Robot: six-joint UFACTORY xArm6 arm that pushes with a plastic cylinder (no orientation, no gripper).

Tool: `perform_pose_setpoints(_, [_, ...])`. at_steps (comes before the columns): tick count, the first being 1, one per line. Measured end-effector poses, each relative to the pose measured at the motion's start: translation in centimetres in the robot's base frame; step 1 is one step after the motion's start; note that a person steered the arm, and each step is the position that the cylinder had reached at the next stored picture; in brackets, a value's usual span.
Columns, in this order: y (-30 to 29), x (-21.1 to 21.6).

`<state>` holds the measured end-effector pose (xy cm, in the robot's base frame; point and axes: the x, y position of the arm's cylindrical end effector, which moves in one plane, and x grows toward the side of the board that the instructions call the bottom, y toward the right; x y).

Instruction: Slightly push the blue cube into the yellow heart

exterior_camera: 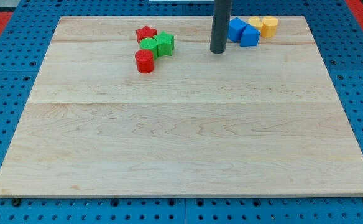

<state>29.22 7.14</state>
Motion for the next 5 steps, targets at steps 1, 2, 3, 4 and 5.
perform_pose_setpoints(1, [-1.1,-2.3])
perform_pose_setpoints(2, [-1.7,-3.3])
perform_pose_setpoints(3, [-3.2,-3.3])
perform_pose_setpoints(4, [-3.3,-4.6])
perform_pose_setpoints(5, [-3.2,-5.7])
